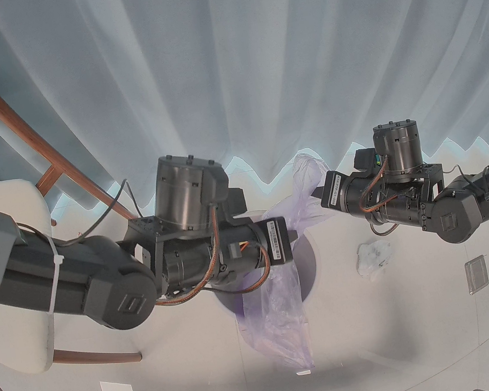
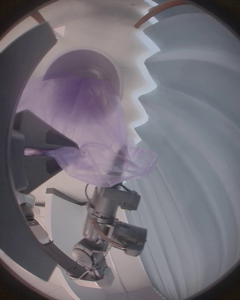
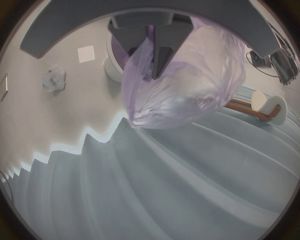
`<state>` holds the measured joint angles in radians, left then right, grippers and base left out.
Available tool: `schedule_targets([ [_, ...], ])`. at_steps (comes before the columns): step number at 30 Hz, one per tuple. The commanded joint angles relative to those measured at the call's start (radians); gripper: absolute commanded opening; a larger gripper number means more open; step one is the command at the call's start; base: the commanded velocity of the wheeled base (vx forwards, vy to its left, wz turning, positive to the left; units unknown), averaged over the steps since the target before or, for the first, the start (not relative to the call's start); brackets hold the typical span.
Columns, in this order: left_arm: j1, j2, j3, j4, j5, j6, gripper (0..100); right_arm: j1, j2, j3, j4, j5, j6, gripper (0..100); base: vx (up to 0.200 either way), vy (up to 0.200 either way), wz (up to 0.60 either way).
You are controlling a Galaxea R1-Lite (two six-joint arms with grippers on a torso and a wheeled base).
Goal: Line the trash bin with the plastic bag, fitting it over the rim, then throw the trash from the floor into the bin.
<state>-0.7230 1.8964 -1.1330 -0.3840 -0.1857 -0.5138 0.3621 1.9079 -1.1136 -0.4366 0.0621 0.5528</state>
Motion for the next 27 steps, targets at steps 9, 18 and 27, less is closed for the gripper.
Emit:
schedule_targets([
  [9,-0.010,0.076,0.173,-0.319,0.012,0.001,0,-0.042,0.091,-0.022,-0.008,-0.004,-0.005,0,0.000,0.000,0.00],
  [18,-0.049,0.070,0.217,-0.326,0.005,-0.002,100,-0.055,0.103,-0.014,-0.013,-0.008,0.001,0,0.000,0.000,0.00],
  [27,-0.061,-0.043,0.237,-0.302,0.034,-0.077,100,-0.063,0.097,-0.012,-0.014,-0.008,0.003,0,0.000,0.000,0.00],
])
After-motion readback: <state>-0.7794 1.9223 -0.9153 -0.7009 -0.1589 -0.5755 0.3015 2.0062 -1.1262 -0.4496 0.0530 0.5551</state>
